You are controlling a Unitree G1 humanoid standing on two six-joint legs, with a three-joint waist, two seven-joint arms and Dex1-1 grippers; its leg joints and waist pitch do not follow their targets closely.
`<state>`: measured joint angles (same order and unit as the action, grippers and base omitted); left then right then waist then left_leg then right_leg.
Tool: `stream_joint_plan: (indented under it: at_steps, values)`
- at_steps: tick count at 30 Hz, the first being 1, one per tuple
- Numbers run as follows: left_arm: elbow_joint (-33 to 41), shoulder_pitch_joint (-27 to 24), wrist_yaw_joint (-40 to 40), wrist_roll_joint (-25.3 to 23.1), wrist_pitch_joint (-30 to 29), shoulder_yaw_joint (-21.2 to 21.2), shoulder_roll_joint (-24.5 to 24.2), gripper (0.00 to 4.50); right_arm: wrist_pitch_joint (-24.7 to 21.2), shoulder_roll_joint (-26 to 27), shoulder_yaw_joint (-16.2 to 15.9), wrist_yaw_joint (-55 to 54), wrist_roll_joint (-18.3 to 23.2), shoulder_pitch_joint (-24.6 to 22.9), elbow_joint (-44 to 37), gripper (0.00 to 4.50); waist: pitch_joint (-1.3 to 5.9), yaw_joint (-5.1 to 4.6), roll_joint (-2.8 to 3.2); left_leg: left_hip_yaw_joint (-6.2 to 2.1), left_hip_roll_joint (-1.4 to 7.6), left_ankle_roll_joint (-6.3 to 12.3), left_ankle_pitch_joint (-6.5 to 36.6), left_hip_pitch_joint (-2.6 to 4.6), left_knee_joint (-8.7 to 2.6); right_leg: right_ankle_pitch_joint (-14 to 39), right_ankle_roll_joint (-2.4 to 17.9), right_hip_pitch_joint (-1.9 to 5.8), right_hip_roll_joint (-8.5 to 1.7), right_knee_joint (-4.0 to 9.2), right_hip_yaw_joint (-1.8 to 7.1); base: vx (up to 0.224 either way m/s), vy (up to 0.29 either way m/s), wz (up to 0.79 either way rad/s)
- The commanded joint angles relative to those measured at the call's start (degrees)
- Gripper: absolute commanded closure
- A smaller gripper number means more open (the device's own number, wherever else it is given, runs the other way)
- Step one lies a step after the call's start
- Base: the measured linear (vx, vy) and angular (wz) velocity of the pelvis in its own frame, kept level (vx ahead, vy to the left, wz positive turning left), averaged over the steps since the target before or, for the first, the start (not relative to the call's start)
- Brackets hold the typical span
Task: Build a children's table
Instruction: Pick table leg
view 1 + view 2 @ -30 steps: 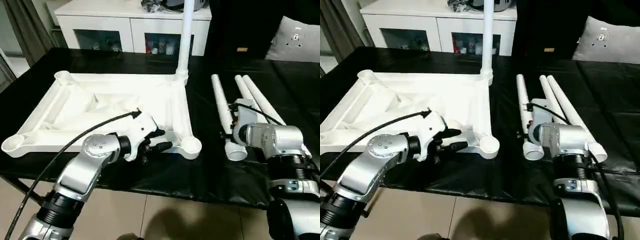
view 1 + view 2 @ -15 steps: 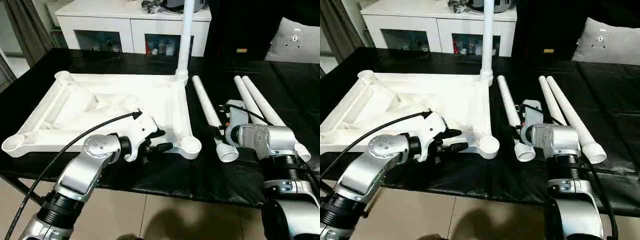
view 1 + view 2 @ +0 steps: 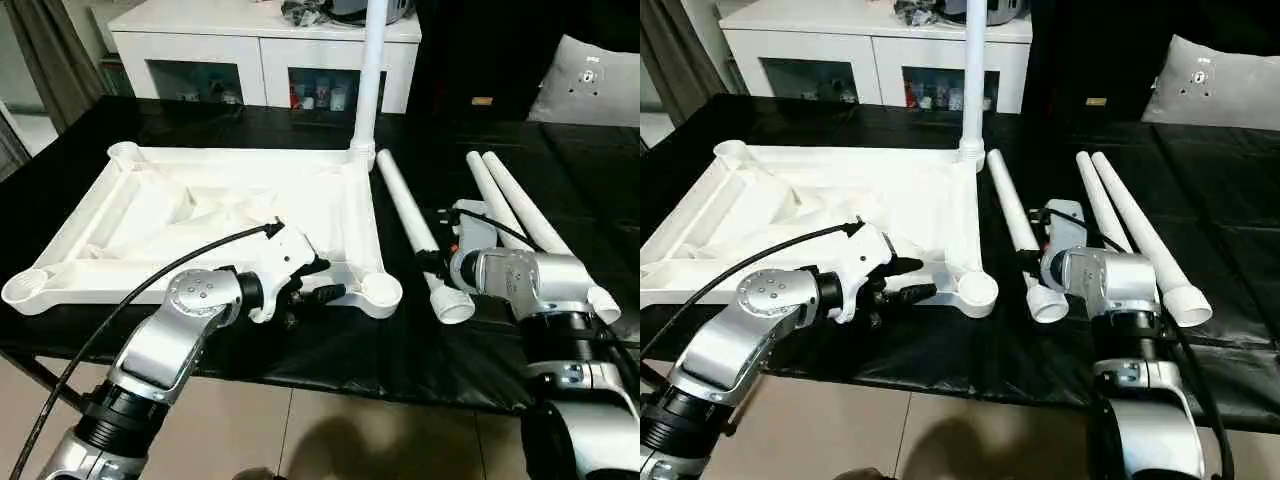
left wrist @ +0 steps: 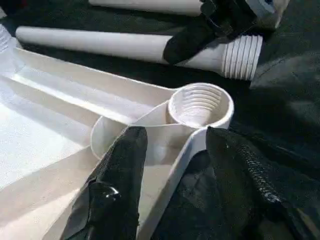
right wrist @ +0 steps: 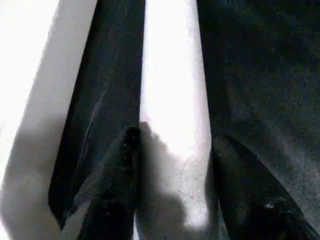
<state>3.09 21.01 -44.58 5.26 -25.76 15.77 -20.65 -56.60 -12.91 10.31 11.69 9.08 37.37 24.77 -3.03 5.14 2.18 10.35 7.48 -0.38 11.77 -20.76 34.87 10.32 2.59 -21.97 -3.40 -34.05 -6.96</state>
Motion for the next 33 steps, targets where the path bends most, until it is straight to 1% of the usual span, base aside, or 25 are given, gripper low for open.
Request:
stream_joint_plan:
  at_steps: [1,2,3,4,5,6,7,9,10,11,12,14,15,16,18,19,20,21,22,23,27,28,29,32,33]
  values:
    - [-0.31,1.02,1.14,0.05,0.73,-1.13,0.32,2.3,2.87,0.17,1.14,-0.42,0.34,-1.33,-1.45,2.68,3.57,0.14,-0.75,-2.77,6.18,-0.49,7.75,0.64,-4.31,16.94,6.81,2.7,-7.39,4.43,4.92,0.0,0.0,0.0]
    - [-0.58,1.22,1.65,0.23,0.97,-1.56,0.74,2.3,4.69,0.06,1.31,-0.17,0.4,-1.87,-2.26,2.69,3.55,0.14,-0.83,-2.69,6.14,-0.31,7.69,0.53,-4.24,16.92,6.62,2.73,-7.44,4.52,4.96,0.0,0.0,0.0]
    - [-1.06,1.67,2.72,0.68,1.12,-2.46,1.68,2.3,9.0,0.0,1.86,1.16,1.07,-3.04,-3.99,2.69,3.67,0.21,-0.77,-2.75,6.14,-0.11,7.28,0.56,-4.26,16.57,6.62,2.75,-7.37,4.37,4.89,0.0,0.0,0.0]
    - [-1.29,1.87,3.19,0.81,1.26,-2.82,2.08,2.3,9.97,0.01,2.26,1.65,1.53,-3.36,-4.62,2.7,3.68,0.3,-0.82,-2.59,6.14,0.22,7.26,0.58,-4.13,16.14,6.4,2.65,-7.45,4.52,4.92,0.0,0.0,0.0]
    - [-1.57,2.11,3.75,0.92,1.51,-3.2,2.53,2.3,10.34,0.07,2.91,2.11,2.21,-3.57,-5.27,2.7,3.75,0.3,-0.85,-2.66,6.14,0.72,6.53,0.46,-4.16,15.03,6.67,2.8,-7.31,4.4,4.9,0.0,0.0,0.0]
    - [-1.89,2.35,4.35,1.06,1.84,-3.61,3.01,2.3,10.37,0.22,3.77,2.49,3.06,-3.71,-5.91,2.7,3.78,0.32,-0.71,-2.72,6.16,0.87,6.3,0.48,-4.15,14.49,6.84,2.78,-7.29,4.27,4.9,0.0,0.0,0.0]
    - [-2.68,3.45,6.25,2.66,2.26,-5.7,5.18,2.3,10.77,1.27,7.58,4.0,6.81,-3.48,-7.43,2.7,3.9,0.28,-0.68,-2.68,6.15,1.33,5.96,0.46,-4.07,13.36,7.36,2.88,-7.31,4.16,4.89,0.0,0.0,0.0]
    - [-2.97,4.06,7.22,3.85,2.17,-7.0,6.44,2.3,11.98,1.87,9.35,5.06,8.82,-3.46,-8.25,2.7,3.91,0.32,-0.85,-2.7,6.23,2.08,5.2,0.21,-4.0,11.87,8.1,3.01,-7.35,3.99,4.83,0.0,0.0,0.0]
    - [-2.97,4.06,7.22,3.85,2.17,-7.0,6.44,2.3,11.98,1.87,9.35,5.06,8.82,-3.46,-8.25,2.7,3.94,0.36,-0.9,-2.63,6.17,2.4,4.94,0.21,-3.96,11.63,8.2,3.0,-7.38,3.97,4.81,0.0,0.0,0.0]
    - [-2.94,5.53,8.6,6.59,1.01,-9.48,8.84,2.13,13.41,2.92,12.09,6.85,12.44,-3.29,-9.66,2.7,3.85,0.36,-0.82,-2.43,6.01,2.91,5.27,0.15,-3.82,12.97,8.23,3.02,-7.52,4.25,4.79,0.0,0.0,0.0]
    - [-2.83,6.29,9.26,8.07,0.21,-10.73,10.07,2.13,14.05,3.45,13.22,8.43,14.52,-3.32,-10.68,2.7,3.94,0.51,-0.73,-2.56,6.01,2.94,5.12,0.13,-3.74,13.2,8.23,3.02,-7.57,4.28,4.67,0.0,0.0,0.0]
    - [-2.51,8.26,10.76,12.31,-2.51,-13.89,13.23,1.96,15.2,4.65,14.9,13.27,20.39,-4.0,-14.03,2.7,3.98,0.58,-0.86,-2.51,6.04,3.58,4.81,0.03,-3.73,13.25,8.19,3.05,-7.4,4.29,4.53,0.0,0.0,0.0]
    - [-2.92,10.41,12.54,16.6,-4.42,-17.15,16.1,1.92,14.65,5.79,16.26,17.61,25.94,-4.72,-17.34,2.7,3.95,0.87,-0.62,-2.51,6.05,4.05,5.16,0.01,-3.59,13.42,8.59,3.11,-7.58,4.38,4.46,0.0,0.0,0.0]
    - [-3.64,12.08,13.47,19.68,-5.49,-19.29,17.71,1.85,13.52,6.44,17.15,19.66,29.13,-5.14,-19.06,2.7,4.04,1.14,-0.82,-2.59,6.18,4.84,4.87,-0.1,-3.53,12.95,8.7,3.2,-7.57,4.38,4.37,0.0,0.0,0.0]
    - [-4.03,12.9,13.87,21.18,-6.03,-20.28,18.44,1.66,12.87,6.75,17.63,20.43,30.54,-5.34,-19.79,2.7,3.97,1.2,-1.0,-2.74,6.27,5.6,4.03,-0.11,-3.67,12.69,8.57,3.01,-7.29,4.26,4.31,0.0,0.0,0.0]
    - [-4.74,14.41,14.75,23.78,-7.07,-21.93,19.68,1.6,12.43,6.94,17.75,21.73,31.8,-5.77,-20.54,2.7,3.9,1.21,-1.26,-2.62,6.2,5.7,4.26,0.02,-3.72,13.59,8.24,2.8,-7.18,4.51,4.31,0.0,0.0,0.0]
    - [-5.53,16.16,15.57,27.33,-8.67,-23.79,21.18,1.57,11.76,6.94,17.28,23.75,33.13,-6.59,-21.57,2.7,3.88,1.26,-1.24,-2.54,6.04,5.59,4.23,-0.08,-3.65,14.02,8.21,2.89,-7.25,4.46,4.32,0.0,0.0,0.0]
    - [-5.94,17.02,15.97,29.16,-9.53,-24.66,21.91,1.53,11.35,6.9,16.91,24.79,33.78,-7.05,-22.1,2.7,3.85,1.64,-1.13,-2.26,5.75,5.39,4.44,0.04,-3.44,15.75,7.86,2.87,-7.32,4.84,4.27,0.0,0.0,0.0]
    - [-6.65,18.04,16.69,30.62,-10.48,-25.45,22.74,1.46,10.75,6.79,16.12,26.21,34.47,-7.66,-23.05,2.7,3.79,1.97,-1.69,-2.41,5.82,5.36,4.06,-0.08,-3.63,17.16,7.15,2.95,-7.31,4.95,4.23,0.0,0.0,0.0]
    - [-6.92,18.53,17.19,31.1,-11.2,-26.02,23.33,1.32,10.43,6.74,15.71,26.92,35.13,-8.05,-23.57,2.7,3.87,2.1,-1.44,-2.6,6.09,5.16,3.64,0.0,-3.73,17.08,6.64,2.75,-7.22,4.88,4.24,0.0,0.0,0.0]
    - [-7.26,19.73,18.46,33.54,-13.92,-27.42,25.7,1.07,9.74,6.68,13.67,28.44,36.35,-9.47,-25.19,2.7,3.88,2.15,-1.68,-2.54,6.16,4.84,3.34,0.04,-3.74,16.25,6.32,2.76,-7.25,4.84,4.3,0.0,0.0,0.0]
    - [-6.74,19.66,18.22,34.76,-15.13,-27.0,26.29,0.94,9.85,6.55,12.5,28.42,36.17,-9.9,-25.35,2.7,3.87,2.54,-1.62,-2.61,6.12,4.6,3.1,0.02,-3.72,16.63,6.02,2.78,-7.5,4.94,4.4,0.0,0.0,0.0]
    - [-6.62,19.65,18.13,35.19,-15.6,-26.68,26.42,0.73,9.98,6.38,11.97,28.51,36.07,-10.02,-25.34,2.7,3.83,2.54,-1.77,-2.62,6.19,4.57,2.76,-0.03,-3.84,16.25,5.94,2.76,-7.36,4.88,4.38,0.0,0.0,0.0]
    - [-6.85,20.02,19.04,36.24,-16.53,-26.34,26.33,0.66,9.83,6.19,11.1,28.63,36.12,-10.37,-25.52,2.7,3.77,2.77,-1.84,-2.63,6.16,4.42,2.58,-0.04,-3.85,16.12,5.71,2.79,-7.44,4.85,4.48,0.0,0.0,0.0]
    - [-6.99,20.12,19.28,36.3,-16.63,-26.22,26.28,0.39,9.67,6.16,10.68,28.73,36.04,-10.54,-25.61,2.7,3.77,2.88,-1.81,-2.6,6.13,4.4,2.66,-0.03,-3.83,16.37,5.61,2.77,-7.46,4.89,4.49,0.0,0.0,0.0]
